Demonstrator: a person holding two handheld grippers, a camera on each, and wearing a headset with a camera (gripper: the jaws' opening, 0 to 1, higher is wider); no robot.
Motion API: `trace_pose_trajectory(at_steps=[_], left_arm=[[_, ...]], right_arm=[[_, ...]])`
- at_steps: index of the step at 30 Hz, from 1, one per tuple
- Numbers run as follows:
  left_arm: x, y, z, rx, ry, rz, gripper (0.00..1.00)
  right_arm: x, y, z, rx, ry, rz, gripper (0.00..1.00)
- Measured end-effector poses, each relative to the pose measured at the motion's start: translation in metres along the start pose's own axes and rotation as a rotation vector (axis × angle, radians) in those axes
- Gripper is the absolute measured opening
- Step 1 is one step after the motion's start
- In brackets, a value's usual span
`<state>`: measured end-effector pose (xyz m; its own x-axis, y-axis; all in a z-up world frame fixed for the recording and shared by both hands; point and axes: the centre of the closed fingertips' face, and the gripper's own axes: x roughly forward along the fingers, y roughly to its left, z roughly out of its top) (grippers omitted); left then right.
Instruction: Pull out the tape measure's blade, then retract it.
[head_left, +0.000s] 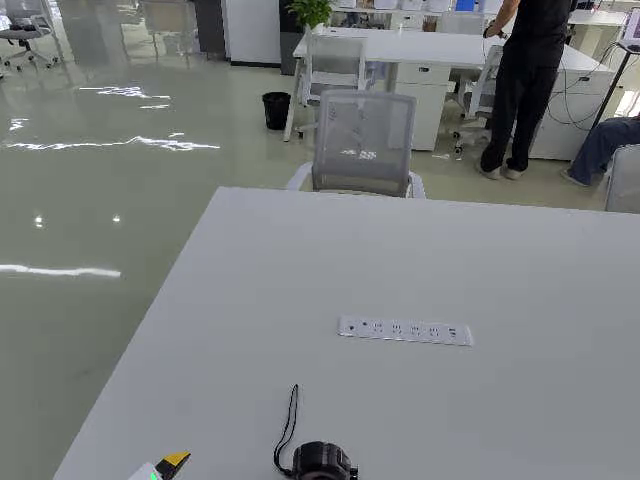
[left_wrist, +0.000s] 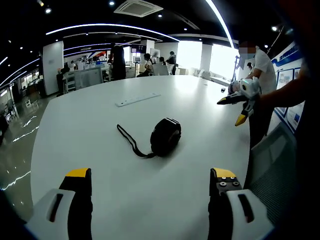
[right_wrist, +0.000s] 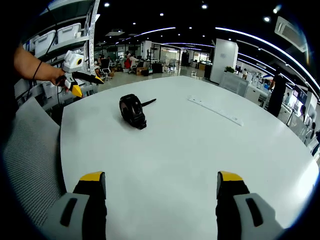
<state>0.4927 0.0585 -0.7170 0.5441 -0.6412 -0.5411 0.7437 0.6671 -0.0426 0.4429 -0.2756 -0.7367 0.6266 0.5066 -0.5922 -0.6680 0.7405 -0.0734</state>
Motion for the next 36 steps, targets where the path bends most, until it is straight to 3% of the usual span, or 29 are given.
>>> trace_pose_trajectory(at_steps=[8,17,24,27,36], left_arm=[[0.013,0.003,0.001,0.022,0.009,0.005,0.95],[0.025,0.006,0.004,0.004,0.012,-0.01,0.94],[0.04,0.002,0.004,0.036,0.041,-0.04,0.94],[0.047,-0.004,0.001,0.087,0.073,-0.066,0.94],[0.062,-0.004,0.007,0.085,0.082,-0.085,0.93]], right_arm=[[0.016,0.003,0.008,-0.011,0.001,0.03,0.92],[0.034,0.005,0.012,-0.035,0.016,0.062,0.9],[0.05,0.005,0.021,-0.054,0.014,0.084,0.89],[0.057,0.005,0.026,-0.064,0.016,0.095,0.89],[0.079,0.007,0.037,-0.09,0.018,0.127,0.88]])
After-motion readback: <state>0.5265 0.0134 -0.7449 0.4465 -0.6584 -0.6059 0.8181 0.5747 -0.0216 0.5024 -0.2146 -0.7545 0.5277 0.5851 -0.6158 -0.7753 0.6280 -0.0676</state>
